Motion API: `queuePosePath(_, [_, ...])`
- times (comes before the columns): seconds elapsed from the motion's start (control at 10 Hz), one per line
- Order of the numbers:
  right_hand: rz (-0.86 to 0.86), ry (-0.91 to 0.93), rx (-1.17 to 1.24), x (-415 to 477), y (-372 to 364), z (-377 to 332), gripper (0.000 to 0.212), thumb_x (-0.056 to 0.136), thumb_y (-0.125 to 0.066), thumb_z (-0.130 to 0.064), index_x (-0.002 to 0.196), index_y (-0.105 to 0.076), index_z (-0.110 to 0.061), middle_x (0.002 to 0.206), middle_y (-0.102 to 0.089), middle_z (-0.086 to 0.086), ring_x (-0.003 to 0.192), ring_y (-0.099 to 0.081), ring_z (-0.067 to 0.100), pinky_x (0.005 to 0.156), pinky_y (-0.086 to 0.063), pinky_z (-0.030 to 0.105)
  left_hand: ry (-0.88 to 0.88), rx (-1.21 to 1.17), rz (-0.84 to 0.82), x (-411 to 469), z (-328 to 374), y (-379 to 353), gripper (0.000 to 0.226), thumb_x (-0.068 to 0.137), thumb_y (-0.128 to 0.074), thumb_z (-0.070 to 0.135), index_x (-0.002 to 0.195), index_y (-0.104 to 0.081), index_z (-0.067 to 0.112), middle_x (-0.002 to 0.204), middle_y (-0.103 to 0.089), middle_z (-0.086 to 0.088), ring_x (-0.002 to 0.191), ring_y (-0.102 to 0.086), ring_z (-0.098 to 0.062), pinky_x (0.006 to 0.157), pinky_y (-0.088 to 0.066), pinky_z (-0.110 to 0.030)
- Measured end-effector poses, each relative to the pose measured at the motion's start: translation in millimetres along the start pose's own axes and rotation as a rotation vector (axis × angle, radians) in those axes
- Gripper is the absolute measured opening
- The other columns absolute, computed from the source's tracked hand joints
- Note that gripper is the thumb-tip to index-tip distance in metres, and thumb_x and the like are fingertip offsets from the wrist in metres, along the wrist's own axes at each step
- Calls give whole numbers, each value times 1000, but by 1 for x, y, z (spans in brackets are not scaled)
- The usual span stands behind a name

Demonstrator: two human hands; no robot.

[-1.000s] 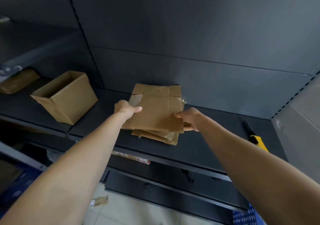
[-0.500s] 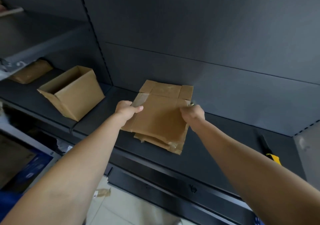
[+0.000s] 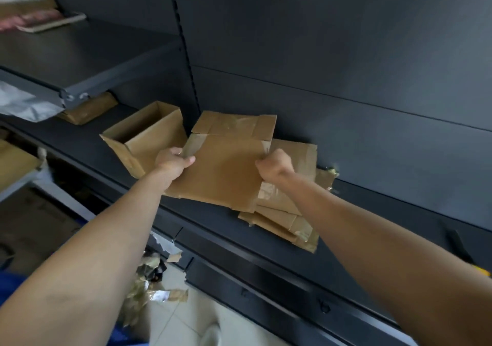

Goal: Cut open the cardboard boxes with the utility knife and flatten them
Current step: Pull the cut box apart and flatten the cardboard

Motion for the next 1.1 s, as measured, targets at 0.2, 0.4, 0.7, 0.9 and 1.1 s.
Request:
queuePosePath(0.2, [-102,-73,8,-5,-64,-25,31,92,-48,-5,120,-57,3,121,-60,21,112,-59,35,77,-51,31,-34,195,-26,45,-19,39,64,93,-62,23,147,-33,7,149,-38,-11,132,-41,-29,110,-32,-35])
queuePosePath(0.4, [-45,-94,-340,1,-69,-20,30,90,-47,-1,119,-55,-2,111,-60,15,97,-63,30,81,-56,36,-5,334,-29,72,-26,35,50,96,-54,15,142,-39,-1,141,-45,-20,125,-46,-35,102,-39,-37])
queuePosePath(0.7, [193,-157,-421,-1,-40,-15,31,89,-47,3,115,-60,-5,93,-60,10,89,-63,26,70,-51,30,-125,317,-249,78,-40,5,52,98,-45,2,148,-32,9,150,-37,-12,133,-40,-30,109,-34,-36])
queuePosePath(0.9, [375,40,-490,-10,-41,-54,31,90,-48,0,120,-54,-3,107,-63,13,98,-62,31,71,-50,33,-575,446,-55,63,-11,11,35,94,-46,-1,126,-59,6,125,-57,-15,114,-54,-32,97,-45,-38])
queuePosePath(1.1, [235,194,-423,-11,-63,-79,33,93,-49,-9,126,-53,-5,116,-59,15,102,-58,32,74,-49,32,-625,780,368,70,-2,52,44,86,-63,8,127,-47,2,127,-47,-19,114,-45,-37,92,-35,-46])
Point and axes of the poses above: each hand's wrist, its own x-axis towards the middle knuckle, its own y-axis out of the back of the hand, z = x × y, the point moved 3 cm from there along x, towards the middle knuckle
